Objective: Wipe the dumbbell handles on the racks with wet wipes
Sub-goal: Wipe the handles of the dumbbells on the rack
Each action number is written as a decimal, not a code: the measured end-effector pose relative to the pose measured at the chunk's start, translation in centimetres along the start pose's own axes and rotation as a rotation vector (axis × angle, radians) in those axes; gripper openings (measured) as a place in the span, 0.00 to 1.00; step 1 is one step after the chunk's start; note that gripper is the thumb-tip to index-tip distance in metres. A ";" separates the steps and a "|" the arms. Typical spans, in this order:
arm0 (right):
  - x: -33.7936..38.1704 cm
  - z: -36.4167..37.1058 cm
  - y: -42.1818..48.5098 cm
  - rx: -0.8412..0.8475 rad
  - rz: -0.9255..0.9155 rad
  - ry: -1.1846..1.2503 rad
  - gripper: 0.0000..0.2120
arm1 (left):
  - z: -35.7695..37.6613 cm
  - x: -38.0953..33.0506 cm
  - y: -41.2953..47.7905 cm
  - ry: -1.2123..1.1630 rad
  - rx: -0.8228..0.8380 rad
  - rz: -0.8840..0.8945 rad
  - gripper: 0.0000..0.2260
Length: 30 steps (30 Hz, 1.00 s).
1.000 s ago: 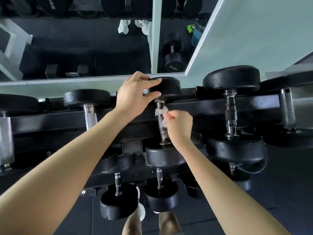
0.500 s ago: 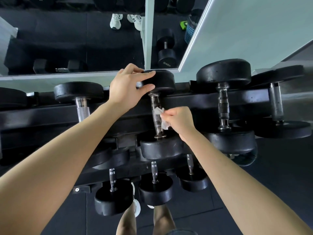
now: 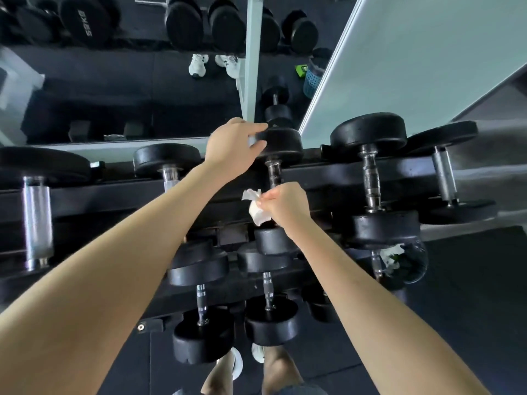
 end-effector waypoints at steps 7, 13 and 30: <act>2.6 0.3 -3.0 0.176 0.107 0.932 0.09 | -8.3 7.8 -4.4 -0.068 -0.205 -0.155 0.13; 3.1 3.9 -2.7 0.193 0.057 0.835 0.03 | -10.1 13.0 -8.0 -0.057 -0.288 -0.289 0.11; 7.7 15.3 0.0 -0.012 -0.414 -0.111 0.10 | -9.2 18.8 -2.3 -0.210 -0.037 -0.284 0.17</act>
Point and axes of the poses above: each hand's wrist, its own y-axis towards the middle knuckle, its own z-axis out of the palm, x = y × z, the point moved 7 cm from there along y, towards the middle knuckle, and after that the axes turned 13 degrees about -z, right-handed, at the moved point
